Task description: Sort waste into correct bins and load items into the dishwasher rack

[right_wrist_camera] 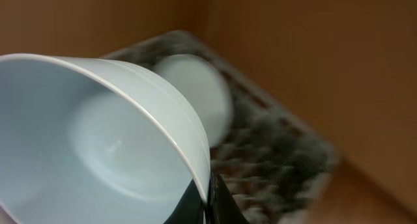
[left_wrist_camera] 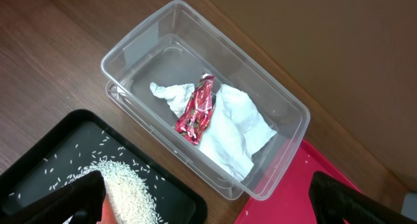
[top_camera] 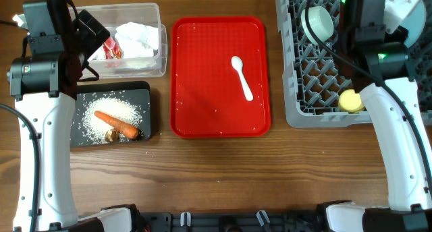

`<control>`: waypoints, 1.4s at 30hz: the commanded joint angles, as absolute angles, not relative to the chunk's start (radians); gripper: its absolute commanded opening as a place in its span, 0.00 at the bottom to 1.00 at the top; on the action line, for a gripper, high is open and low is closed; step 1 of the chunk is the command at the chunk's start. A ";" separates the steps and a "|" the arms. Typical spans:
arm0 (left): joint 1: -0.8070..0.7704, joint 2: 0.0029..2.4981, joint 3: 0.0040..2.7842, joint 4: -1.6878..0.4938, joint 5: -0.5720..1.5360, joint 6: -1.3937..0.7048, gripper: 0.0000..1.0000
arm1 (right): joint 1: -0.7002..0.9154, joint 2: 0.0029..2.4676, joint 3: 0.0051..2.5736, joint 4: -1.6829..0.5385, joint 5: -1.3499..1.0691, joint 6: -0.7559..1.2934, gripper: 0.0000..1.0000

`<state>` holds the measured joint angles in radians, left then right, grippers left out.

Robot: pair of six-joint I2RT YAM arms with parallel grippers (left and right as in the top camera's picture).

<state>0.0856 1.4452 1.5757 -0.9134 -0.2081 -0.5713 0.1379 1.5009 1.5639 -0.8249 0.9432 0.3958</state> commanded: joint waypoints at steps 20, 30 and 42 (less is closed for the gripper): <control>0.090 1.430 1.577 -0.910 -0.206 -0.584 1.00 | 0.172 1.971 1.549 -0.849 1.201 0.056 0.04; 0.090 1.430 1.577 -0.911 -0.206 -0.584 1.00 | 0.290 1.971 1.549 -0.876 1.019 0.025 0.47; 0.090 1.430 1.577 -0.910 -0.206 -0.584 1.00 | 0.330 1.901 1.591 -0.928 0.918 0.086 0.83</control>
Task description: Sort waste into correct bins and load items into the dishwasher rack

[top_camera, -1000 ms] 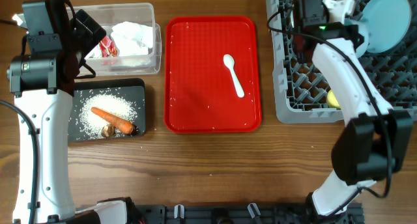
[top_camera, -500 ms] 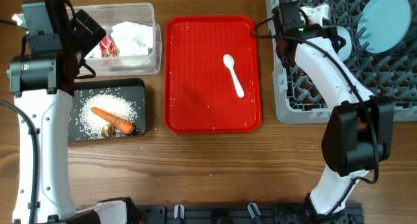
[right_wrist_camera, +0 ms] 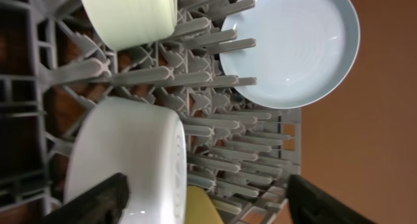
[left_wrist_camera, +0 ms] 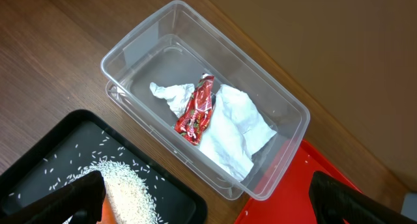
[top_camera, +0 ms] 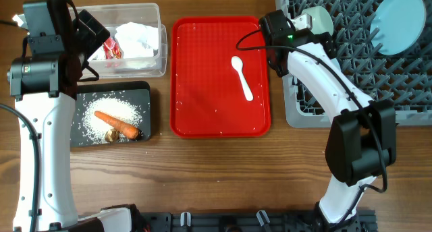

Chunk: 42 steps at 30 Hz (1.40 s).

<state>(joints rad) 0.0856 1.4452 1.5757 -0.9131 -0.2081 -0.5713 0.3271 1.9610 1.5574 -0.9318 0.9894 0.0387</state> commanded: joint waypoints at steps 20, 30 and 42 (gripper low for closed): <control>0.090 1.430 1.577 -0.910 -0.206 -0.584 1.00 | 0.330 2.231 1.673 -0.712 -0.387 -0.023 0.66; 0.090 1.430 1.577 -0.910 -0.206 -0.584 1.00 | 0.327 2.412 1.671 -0.554 -0.336 0.002 0.59; 0.090 1.430 1.577 -0.910 -0.207 -0.585 1.00 | 0.328 2.437 1.661 -0.685 -0.247 -0.052 0.38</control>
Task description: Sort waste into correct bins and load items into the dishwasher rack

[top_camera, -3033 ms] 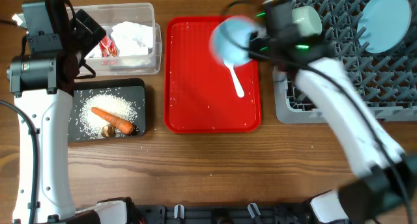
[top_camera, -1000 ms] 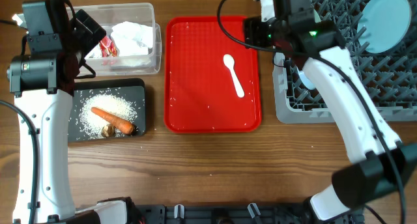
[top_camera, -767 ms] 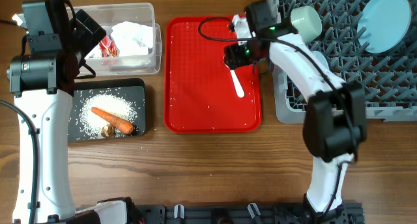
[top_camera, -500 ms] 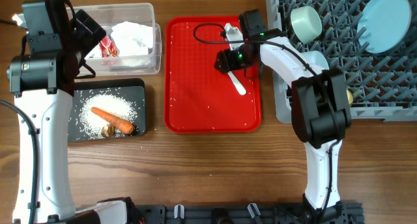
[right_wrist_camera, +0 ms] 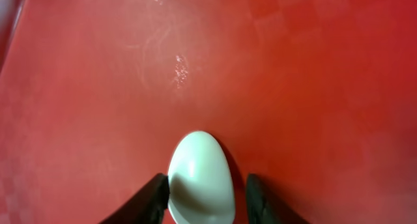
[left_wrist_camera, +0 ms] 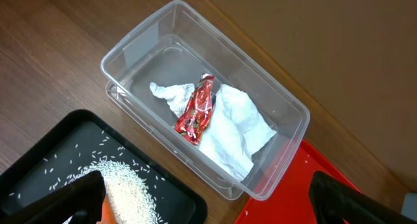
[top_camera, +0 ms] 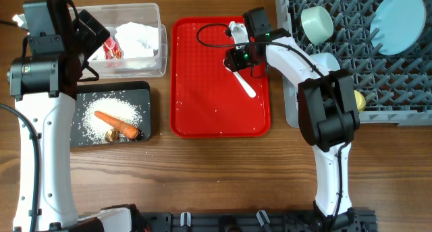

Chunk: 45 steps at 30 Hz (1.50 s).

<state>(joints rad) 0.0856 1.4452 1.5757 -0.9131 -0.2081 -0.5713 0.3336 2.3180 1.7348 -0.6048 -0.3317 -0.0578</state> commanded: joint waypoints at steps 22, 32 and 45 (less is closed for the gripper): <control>0.090 1.430 1.577 -0.910 -0.206 -0.584 1.00 | 0.187 1.901 1.801 -0.989 -0.208 -0.090 0.04; 0.090 1.430 1.577 -0.910 -0.206 -0.585 1.00 | -0.107 1.625 1.752 -1.056 0.286 0.221 0.04; 0.090 1.430 1.577 -0.910 -0.207 -0.584 1.00 | -0.428 1.710 1.453 -0.724 0.367 0.702 0.04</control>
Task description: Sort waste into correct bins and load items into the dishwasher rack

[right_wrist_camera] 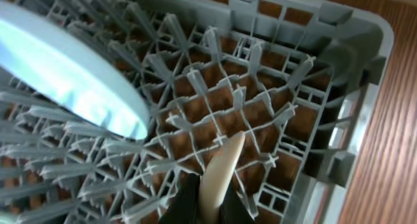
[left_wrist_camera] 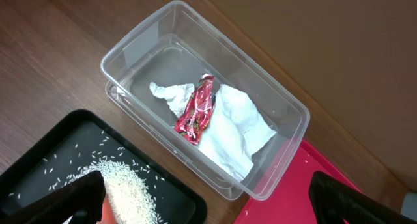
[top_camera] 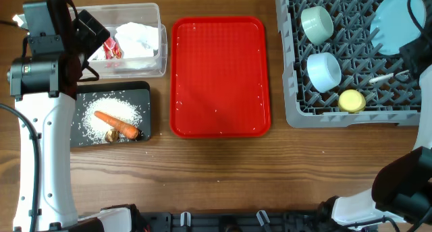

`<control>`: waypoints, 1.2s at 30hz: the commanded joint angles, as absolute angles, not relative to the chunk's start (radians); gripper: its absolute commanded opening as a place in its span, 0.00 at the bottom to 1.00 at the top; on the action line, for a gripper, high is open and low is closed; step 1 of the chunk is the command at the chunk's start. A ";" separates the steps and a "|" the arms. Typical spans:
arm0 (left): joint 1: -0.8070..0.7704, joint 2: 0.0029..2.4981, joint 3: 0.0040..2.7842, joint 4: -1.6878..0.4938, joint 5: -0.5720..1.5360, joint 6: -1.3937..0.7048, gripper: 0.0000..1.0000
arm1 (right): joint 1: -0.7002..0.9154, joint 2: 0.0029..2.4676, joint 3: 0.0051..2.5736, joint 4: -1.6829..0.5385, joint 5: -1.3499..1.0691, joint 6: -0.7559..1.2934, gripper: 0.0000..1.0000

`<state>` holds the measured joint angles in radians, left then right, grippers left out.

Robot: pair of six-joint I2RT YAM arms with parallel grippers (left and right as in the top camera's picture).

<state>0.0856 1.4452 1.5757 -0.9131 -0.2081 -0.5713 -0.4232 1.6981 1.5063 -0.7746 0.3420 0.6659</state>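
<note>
My right gripper (right_wrist_camera: 208, 193) is shut on the handle of the white spoon (right_wrist_camera: 223, 164), over the right part of the grey dishwasher rack (right_wrist_camera: 273, 81). Overhead, the spoon (top_camera: 386, 77) lies across the rack's pegs just below the light blue plate (top_camera: 395, 13), with the right gripper (top_camera: 409, 65) at the frame's right edge. Two cups (top_camera: 316, 20) and a yellow item (top_camera: 348, 100) sit in the rack (top_camera: 293, 90). My left gripper (left_wrist_camera: 208, 208) hangs open above the clear bin (left_wrist_camera: 130, 42), which holds a red wrapper (left_wrist_camera: 199, 110) and white tissue (left_wrist_camera: 238, 136).
The red tray (top_camera: 219, 77) at the centre has nothing on it. A black tray (top_camera: 145, 90) at the left holds rice, a carrot (top_camera: 116, 123) and a small brown piece. The left arm stands along the table's left side.
The spoon has left the red tray. My right gripper, then around the spoon's bowl on the tray, now holds the spoon by its handle over the rack's right part. Left arm unchanged.
My right gripper first held a pale cup over the rack. Then the cup stood in the rack and the gripper was open by the rack's left edge. Then its jaws were around the spoon on the red tray. Now it holds the spoon over the rack. The left gripper stayed open.
</note>
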 commanded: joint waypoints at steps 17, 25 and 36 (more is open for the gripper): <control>0.090 1.430 1.577 -0.910 -0.207 -0.584 1.00 | -0.360 1.404 1.472 -0.706 -0.486 0.000 1.00; 0.090 1.430 1.577 -0.910 -0.206 -0.584 1.00 | -0.283 1.082 1.472 -0.757 -0.487 -0.001 1.00; 0.090 1.430 1.577 -0.910 -0.206 -0.584 1.00 | -0.247 1.048 1.389 -0.696 -0.432 -0.001 1.00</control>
<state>0.0856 1.4452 1.5757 -0.9131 -0.2081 -0.5716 -0.2806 1.0885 1.4540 -0.7643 -0.4698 0.0189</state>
